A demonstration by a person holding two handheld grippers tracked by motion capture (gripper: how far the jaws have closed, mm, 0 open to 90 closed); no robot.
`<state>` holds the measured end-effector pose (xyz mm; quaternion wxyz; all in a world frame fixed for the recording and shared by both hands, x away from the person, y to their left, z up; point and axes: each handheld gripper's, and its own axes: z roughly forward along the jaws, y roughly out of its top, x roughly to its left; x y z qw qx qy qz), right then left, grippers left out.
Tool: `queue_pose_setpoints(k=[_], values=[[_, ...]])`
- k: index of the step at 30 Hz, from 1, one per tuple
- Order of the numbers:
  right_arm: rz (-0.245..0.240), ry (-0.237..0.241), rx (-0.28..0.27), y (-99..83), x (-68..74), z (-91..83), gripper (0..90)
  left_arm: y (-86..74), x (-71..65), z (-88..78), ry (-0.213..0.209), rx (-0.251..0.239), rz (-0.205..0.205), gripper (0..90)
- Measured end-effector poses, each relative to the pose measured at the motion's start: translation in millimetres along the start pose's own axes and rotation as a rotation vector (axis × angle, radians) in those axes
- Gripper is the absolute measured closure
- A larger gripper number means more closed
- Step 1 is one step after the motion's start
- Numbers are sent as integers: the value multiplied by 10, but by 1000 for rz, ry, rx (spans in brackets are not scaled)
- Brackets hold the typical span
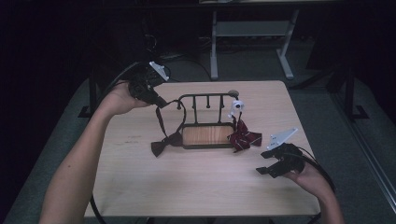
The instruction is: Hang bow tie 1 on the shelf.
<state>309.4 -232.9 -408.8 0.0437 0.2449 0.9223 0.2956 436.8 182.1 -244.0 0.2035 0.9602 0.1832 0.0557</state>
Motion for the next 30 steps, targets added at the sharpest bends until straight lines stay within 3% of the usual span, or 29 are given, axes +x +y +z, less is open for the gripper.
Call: queue_pose_setpoints(k=[6, 9, 13, 30], values=[[-4, -4, -6, -10, -7, -14, 352, 6, 31, 50, 25, 21, -21, 895], [-3, -2, -7, -9, -1, -19, 353, 10, 40, 89, 57, 58, -16, 890], [-5, -4, -5, -10, 6, -21, 353, 6, 46, 116, 89, 63, -36, 810], [3, -13, -1, -18, 7, -28, 351, -126, -62, 137, 38, 32, -11, 733]])
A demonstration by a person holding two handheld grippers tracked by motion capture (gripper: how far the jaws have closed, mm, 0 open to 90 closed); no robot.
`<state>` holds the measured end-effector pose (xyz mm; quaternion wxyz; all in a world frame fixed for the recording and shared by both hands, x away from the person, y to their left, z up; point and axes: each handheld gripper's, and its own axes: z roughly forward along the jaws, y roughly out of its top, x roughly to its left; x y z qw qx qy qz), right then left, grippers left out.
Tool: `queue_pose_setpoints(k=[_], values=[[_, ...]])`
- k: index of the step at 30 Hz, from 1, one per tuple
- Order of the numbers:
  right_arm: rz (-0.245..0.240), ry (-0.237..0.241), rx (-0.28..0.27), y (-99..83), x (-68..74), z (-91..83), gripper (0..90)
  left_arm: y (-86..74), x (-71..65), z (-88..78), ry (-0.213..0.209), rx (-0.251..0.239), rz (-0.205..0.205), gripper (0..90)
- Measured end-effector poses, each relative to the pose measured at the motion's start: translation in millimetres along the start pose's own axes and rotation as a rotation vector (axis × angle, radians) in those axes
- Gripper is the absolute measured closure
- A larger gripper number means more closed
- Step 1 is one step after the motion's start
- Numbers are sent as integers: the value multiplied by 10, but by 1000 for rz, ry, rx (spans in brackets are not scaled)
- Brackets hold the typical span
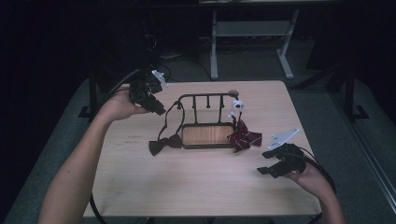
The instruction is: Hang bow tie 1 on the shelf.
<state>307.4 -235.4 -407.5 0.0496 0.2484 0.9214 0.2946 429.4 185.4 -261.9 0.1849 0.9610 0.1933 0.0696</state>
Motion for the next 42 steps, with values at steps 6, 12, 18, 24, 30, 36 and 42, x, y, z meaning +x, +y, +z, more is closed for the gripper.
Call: queue_pose_setpoints(k=[6, 12, 18, 24, 30, 36, 42], values=[[20, 2, -4, -8, 2, 12, 349, -91, -40, 24, -9, -1, 8, 731], [21, -10, -6, -13, -11, 0, 342, -175, -47, 17, -10, -13, -9, 715], [29, -16, -9, -27, -24, -12, 336, -272, -87, 28, -11, -12, -11, 688], [35, -22, -13, -27, -22, -34, 333, -339, -163, 24, -23, -30, -4, 676], [34, -31, -17, -33, -26, -58, 332, -397, -227, 31, -29, -37, 5, 676], [42, -33, -14, -47, -33, -71, 330, -475, -275, 77, -27, -51, 1, 659], [46, -35, -17, -58, -47, -71, 330, -553, -304, 93, -31, -52, -2, 644]])
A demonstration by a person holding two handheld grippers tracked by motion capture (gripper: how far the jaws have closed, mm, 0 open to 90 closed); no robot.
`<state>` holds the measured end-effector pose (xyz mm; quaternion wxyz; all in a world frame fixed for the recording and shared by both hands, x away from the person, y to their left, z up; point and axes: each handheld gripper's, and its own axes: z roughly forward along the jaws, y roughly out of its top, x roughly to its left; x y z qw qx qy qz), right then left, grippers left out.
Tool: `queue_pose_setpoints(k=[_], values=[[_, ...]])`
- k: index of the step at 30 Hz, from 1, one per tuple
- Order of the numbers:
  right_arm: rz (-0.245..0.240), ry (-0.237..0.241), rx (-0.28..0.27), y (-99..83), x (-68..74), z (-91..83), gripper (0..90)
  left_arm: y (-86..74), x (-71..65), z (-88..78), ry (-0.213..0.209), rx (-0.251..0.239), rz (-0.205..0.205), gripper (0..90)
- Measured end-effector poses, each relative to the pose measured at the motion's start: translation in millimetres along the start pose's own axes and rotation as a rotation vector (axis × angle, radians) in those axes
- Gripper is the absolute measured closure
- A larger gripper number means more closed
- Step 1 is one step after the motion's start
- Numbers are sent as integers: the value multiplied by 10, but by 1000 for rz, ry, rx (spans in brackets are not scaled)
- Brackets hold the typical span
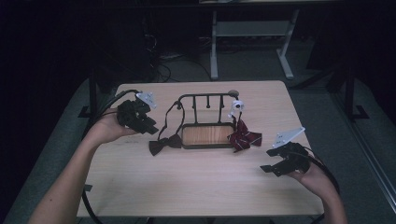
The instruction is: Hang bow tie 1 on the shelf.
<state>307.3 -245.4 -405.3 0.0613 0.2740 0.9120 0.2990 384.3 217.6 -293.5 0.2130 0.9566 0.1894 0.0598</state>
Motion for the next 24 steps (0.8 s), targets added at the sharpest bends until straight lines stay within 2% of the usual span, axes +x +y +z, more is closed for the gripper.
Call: queue_pose_setpoints(k=[5, 17, 24], values=[[-3, 0, 7, -1, -7, 9, 328, -67, -24, 14, -2, -11, -11, 635], [7, 0, 9, -17, -14, 20, 327, -224, -60, 169, -18, 11, -28, 573], [7, -1, 13, -18, -12, 22, 327, -269, -86, 185, -25, -6, -43, 549]])
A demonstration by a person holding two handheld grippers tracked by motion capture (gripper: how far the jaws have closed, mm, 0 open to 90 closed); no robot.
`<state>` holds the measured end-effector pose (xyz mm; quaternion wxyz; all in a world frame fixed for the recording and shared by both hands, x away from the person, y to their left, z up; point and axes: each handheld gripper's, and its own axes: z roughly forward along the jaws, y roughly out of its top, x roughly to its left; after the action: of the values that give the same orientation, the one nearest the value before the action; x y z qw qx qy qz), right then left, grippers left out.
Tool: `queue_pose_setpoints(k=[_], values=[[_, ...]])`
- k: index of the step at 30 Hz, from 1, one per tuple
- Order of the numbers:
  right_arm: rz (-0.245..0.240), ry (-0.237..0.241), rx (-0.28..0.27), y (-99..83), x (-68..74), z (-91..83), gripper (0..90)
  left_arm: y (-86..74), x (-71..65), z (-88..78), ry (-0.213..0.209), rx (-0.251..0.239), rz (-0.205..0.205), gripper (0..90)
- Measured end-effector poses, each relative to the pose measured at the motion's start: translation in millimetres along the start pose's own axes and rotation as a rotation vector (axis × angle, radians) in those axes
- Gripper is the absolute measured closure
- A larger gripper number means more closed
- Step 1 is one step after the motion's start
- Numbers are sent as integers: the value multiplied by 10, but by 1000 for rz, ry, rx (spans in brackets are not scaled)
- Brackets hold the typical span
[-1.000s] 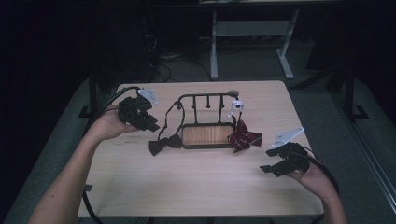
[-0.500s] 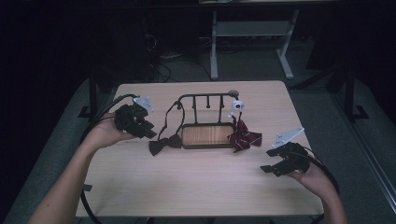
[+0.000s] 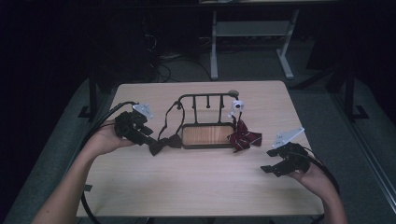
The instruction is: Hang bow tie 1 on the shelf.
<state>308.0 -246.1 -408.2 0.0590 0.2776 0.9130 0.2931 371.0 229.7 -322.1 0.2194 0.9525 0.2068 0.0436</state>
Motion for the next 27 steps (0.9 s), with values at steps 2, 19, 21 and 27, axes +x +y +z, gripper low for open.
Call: queue_pose_setpoints(k=[2, 19, 21, 27], values=[[2, -1, -2, -2, 0, -4, 327, -13, -5, 4, 1, 0, 3, 547], [6, -2, -1, -25, -24, -3, 325, -153, -63, 101, -9, -6, -1, 508], [4, -5, 2, -26, -26, -7, 325, -174, -68, 112, -7, -8, -11, 494], [8, -4, 2, -30, -21, -7, 325, -244, -70, 159, -12, -11, -20, 481]])
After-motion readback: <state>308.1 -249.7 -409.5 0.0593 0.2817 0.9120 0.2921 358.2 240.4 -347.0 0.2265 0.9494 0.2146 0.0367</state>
